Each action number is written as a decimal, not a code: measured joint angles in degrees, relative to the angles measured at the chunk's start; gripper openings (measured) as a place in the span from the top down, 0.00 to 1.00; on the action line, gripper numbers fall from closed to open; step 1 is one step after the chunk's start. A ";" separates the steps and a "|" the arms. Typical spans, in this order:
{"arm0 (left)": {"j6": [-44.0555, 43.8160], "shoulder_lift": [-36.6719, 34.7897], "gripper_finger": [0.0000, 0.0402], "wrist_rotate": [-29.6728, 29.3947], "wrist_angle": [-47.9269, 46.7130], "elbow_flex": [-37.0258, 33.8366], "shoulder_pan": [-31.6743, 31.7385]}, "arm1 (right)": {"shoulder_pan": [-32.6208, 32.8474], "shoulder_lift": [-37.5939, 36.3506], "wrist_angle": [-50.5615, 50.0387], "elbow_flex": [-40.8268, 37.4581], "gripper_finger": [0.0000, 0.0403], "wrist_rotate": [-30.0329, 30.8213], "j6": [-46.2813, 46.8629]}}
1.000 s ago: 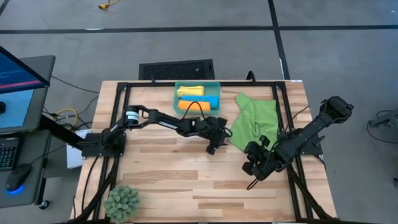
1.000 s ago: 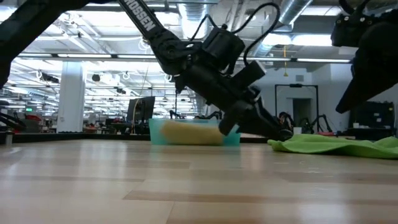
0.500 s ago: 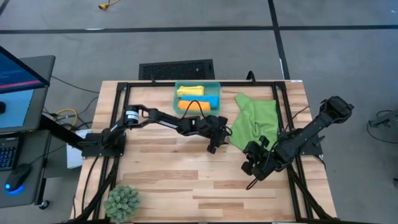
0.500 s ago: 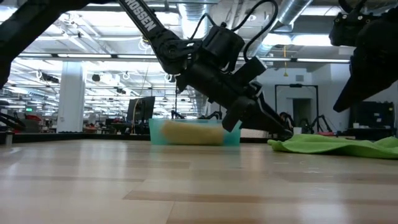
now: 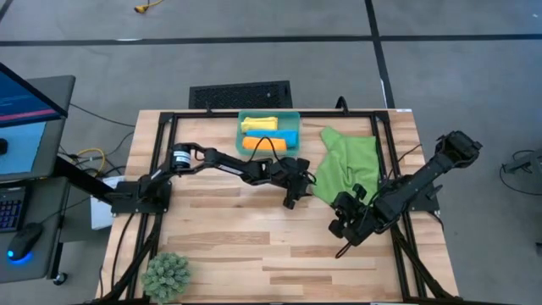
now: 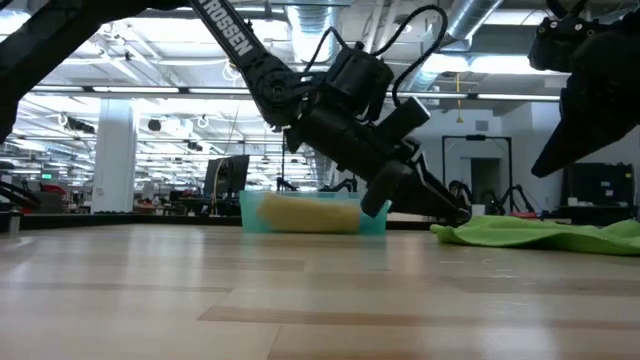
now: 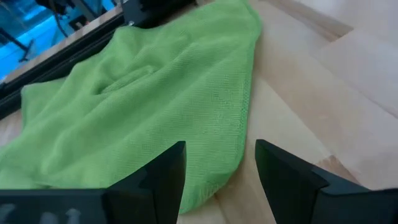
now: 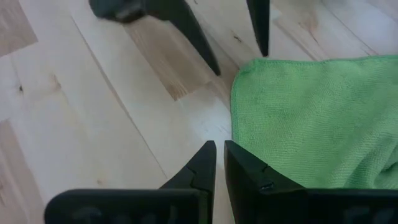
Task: Roll microfiber towels into tight, uniform cylinder then place into a basket
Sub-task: Fold the green microfiber towel
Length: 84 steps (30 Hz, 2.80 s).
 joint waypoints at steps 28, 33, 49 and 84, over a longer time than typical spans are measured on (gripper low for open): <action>0.00 6.07 0.98 -0.68 -10.23 5.88 0.26 | 0.00 0.02 0.59 0.00 0.87 0.02 -3.10; -2.51 2.27 0.99 -2.17 -20.17 5.68 -0.57 | 0.00 0.02 0.38 0.00 0.87 0.02 -3.20; -19.64 -5.87 1.00 -19.01 -50.98 5.57 -10.16 | -0.90 0.00 -0.70 0.11 0.87 1.49 -6.12; -62.47 -6.61 1.00 -22.80 -62.16 6.51 -31.98 | 25.03 0.00 22.11 1.58 0.87 -5.99 6.03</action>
